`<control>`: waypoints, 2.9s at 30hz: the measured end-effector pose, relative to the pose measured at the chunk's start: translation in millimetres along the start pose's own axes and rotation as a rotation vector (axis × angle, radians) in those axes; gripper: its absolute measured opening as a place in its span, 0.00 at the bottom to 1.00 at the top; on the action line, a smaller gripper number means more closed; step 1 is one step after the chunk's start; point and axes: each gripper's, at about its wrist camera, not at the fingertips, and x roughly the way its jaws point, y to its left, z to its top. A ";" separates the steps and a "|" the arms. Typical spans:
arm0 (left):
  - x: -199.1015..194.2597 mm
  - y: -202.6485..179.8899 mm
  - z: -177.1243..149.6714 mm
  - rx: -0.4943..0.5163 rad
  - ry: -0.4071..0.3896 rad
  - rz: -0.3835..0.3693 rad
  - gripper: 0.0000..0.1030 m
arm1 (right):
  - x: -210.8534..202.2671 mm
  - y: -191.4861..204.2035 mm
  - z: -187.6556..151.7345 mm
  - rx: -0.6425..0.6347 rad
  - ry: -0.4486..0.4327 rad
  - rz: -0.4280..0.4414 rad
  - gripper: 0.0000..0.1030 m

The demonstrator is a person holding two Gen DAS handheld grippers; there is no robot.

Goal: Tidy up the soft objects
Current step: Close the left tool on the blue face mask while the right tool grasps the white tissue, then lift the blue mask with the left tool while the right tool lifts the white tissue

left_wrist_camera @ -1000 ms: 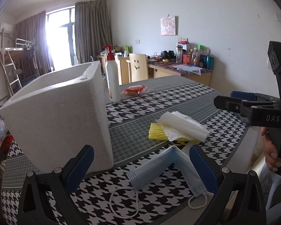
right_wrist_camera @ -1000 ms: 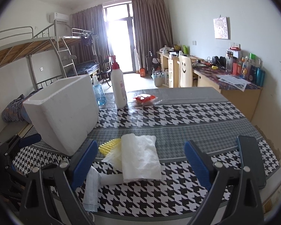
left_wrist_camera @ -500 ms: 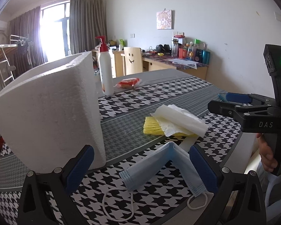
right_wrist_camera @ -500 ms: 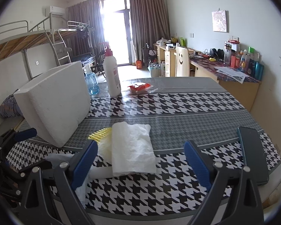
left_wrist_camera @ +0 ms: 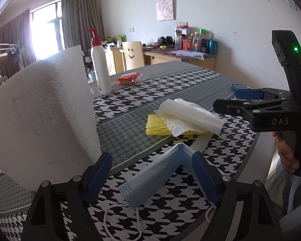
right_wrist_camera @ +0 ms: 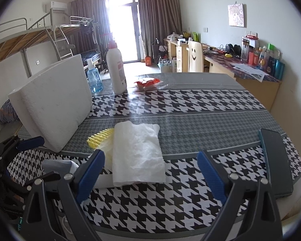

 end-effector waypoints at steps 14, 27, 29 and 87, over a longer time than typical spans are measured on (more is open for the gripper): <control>21.4 -5.1 -8.1 0.038 0.103 -0.042 0.49 | 33.9 2.3 1.2 0.022 0.111 0.046 0.75; 19.2 -3.4 -11.6 0.026 0.110 -0.065 0.19 | 45.9 2.9 -8.0 0.041 0.175 0.073 0.38; 18.4 -3.5 -11.7 0.023 0.111 -0.071 0.16 | 42.7 3.4 -7.3 0.037 0.171 0.062 0.32; -61.3 2.7 13.3 -0.063 -0.113 -0.021 0.08 | -47.8 23.3 18.5 -0.018 -0.089 0.034 0.07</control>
